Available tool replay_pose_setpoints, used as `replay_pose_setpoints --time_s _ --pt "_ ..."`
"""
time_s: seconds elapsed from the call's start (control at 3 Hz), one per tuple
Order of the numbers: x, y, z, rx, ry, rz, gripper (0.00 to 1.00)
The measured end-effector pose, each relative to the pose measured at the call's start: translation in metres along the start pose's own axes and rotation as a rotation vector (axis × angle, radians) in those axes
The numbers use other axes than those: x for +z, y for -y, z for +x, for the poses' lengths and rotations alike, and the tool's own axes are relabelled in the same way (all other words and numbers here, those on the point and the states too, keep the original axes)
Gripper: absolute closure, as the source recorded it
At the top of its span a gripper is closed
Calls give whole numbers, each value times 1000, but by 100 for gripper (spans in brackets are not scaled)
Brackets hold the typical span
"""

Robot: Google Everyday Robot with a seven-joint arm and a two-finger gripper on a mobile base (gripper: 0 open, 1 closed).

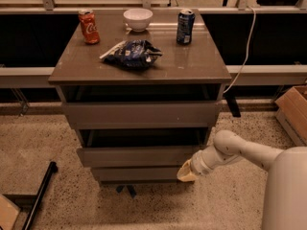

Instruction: Close middle drawer

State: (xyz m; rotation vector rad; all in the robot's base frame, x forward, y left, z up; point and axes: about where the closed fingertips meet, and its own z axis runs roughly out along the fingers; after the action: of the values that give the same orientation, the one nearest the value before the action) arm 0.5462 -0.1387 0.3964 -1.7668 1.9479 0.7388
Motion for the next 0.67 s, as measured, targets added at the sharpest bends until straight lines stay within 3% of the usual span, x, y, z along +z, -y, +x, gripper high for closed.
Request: replay_pose_setpoints --time_s 0.33,0.67 --pt "2 -1 0 0 1 -5 82" --pt "6 0 -1 1 2 -5 53"
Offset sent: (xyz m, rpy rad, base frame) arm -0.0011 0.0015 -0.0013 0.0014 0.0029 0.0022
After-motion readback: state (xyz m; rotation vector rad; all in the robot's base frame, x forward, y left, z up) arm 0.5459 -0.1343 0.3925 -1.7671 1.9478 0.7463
